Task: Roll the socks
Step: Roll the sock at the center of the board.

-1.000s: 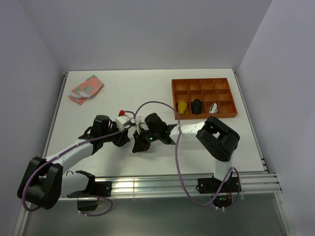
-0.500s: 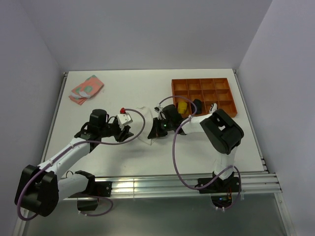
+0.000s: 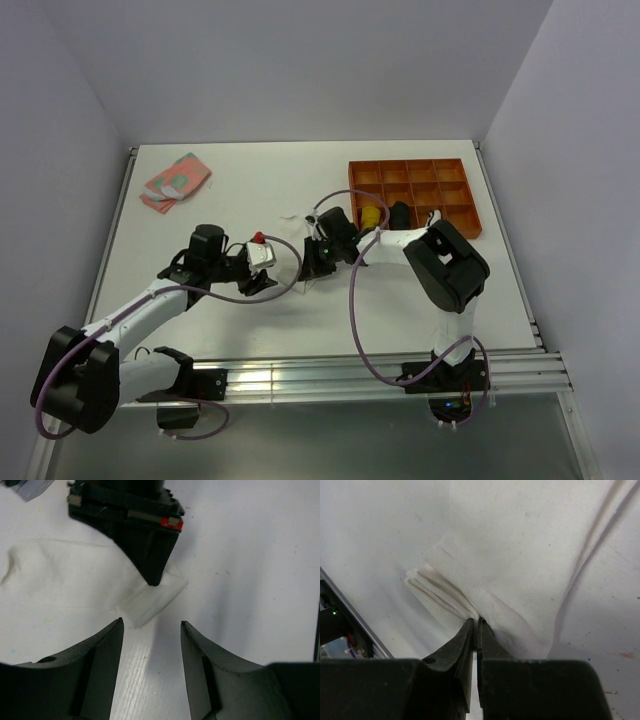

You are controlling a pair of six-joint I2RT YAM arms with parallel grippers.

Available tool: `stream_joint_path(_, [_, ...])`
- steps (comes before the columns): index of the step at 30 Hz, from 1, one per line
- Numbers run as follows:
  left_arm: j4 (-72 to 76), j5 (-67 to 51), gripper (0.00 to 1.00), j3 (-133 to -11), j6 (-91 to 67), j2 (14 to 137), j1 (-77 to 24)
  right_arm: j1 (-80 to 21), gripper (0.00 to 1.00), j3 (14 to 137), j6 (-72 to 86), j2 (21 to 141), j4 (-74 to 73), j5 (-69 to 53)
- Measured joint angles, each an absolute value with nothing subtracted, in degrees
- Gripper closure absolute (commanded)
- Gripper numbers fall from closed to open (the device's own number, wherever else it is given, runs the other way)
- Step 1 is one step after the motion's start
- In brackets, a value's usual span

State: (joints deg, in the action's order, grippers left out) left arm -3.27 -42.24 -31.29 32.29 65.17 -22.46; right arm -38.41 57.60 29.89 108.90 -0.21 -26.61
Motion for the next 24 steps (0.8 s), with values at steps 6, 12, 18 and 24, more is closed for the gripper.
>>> stream_joint_path(6, [-1.54,-41.28,0.45,-31.53,34.79,67.59,-27.11,-38.61,1.0,58.43,28.42,108.88,-2.07,-25.71])
stream_joint_path(12, [-0.82,-36.64,0.47,-30.0,38.63,67.9,-33.23,-38.59,1.0,57.36,27.57,108.73,-1.28,-27.14])
stream_joint_path(18, [1.69,-31.2,0.48,-27.05,42.04,66.72,-36.01,-38.92,1.0,56.16,27.11,107.72,-1.76,-28.53])
stream_joint_path(24, [0.95,-25.45,0.49,-20.1,45.91,59.09,-36.56,-42.44,1.0,55.44,27.22,107.7,-1.76,-29.78])
